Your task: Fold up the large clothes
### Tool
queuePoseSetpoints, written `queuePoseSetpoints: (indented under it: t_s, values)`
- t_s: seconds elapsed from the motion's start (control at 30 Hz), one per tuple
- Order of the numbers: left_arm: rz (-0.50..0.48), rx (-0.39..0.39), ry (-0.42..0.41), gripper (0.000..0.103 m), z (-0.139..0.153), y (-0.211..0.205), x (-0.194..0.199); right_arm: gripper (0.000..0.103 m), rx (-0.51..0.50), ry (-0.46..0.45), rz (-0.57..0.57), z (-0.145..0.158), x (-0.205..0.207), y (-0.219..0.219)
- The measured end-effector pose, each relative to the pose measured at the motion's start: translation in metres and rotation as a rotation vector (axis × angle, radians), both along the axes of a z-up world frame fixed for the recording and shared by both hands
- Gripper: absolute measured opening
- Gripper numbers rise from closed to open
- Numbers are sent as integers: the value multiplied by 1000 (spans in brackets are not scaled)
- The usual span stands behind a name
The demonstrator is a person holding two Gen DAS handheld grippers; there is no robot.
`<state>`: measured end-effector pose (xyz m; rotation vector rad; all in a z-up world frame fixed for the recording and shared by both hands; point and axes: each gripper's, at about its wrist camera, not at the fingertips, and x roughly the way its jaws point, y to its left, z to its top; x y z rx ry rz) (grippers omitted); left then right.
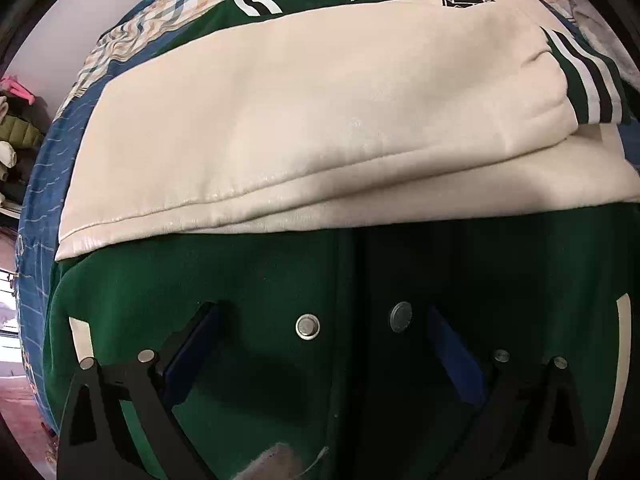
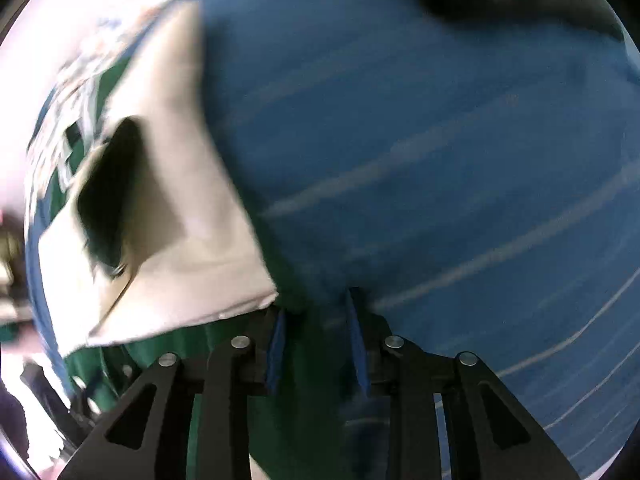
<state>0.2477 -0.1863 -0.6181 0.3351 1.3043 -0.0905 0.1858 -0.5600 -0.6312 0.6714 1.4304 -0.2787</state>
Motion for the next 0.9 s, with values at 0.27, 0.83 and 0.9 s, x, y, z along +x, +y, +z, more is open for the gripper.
queuePoseSetpoints:
  t_s: [0.27, 0.83, 0.9]
  values:
    - [19, -69, -26, 103, -1, -29, 5, 23, -36, 62, 170, 14, -2, -2]
    - [60, -35, 61, 103, 13, -12, -6, 31, -169, 233, 146, 41, -47, -13]
    - [104, -40, 63, 103, 29, 1, -16, 35, -197, 247, 163, 56, -43, -3]
